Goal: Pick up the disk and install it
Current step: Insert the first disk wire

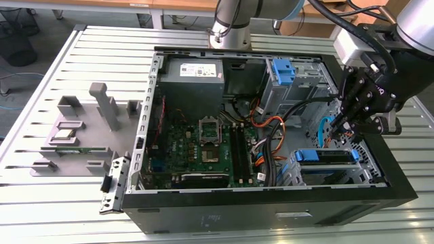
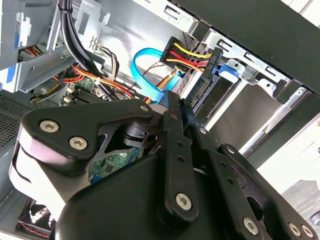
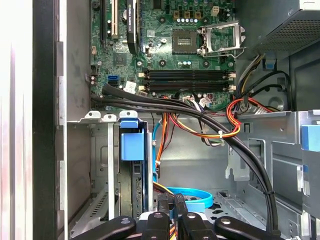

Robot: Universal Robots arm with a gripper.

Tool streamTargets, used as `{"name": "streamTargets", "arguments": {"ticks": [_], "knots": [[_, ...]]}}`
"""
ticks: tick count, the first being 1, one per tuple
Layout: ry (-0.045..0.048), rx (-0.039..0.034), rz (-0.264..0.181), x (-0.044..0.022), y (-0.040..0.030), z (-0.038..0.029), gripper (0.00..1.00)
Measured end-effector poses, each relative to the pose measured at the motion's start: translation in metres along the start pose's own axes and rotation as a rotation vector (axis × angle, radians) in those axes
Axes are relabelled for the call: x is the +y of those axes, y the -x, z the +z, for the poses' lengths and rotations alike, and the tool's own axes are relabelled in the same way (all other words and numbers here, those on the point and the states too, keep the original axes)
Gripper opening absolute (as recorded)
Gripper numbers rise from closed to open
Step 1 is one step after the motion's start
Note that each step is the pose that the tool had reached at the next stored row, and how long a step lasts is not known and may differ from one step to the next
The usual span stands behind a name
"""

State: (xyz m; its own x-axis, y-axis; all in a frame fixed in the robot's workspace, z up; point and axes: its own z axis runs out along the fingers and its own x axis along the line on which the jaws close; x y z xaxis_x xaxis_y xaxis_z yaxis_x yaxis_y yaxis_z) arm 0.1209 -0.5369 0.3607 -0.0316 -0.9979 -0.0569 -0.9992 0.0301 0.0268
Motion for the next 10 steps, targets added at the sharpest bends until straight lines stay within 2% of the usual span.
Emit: {"name": "streamTargets", "arguments": {"ticks": [10], "knots": [[-0.0013,0.0000,0.000,0.0001,-0.0012,0.0000,0.16]]}}
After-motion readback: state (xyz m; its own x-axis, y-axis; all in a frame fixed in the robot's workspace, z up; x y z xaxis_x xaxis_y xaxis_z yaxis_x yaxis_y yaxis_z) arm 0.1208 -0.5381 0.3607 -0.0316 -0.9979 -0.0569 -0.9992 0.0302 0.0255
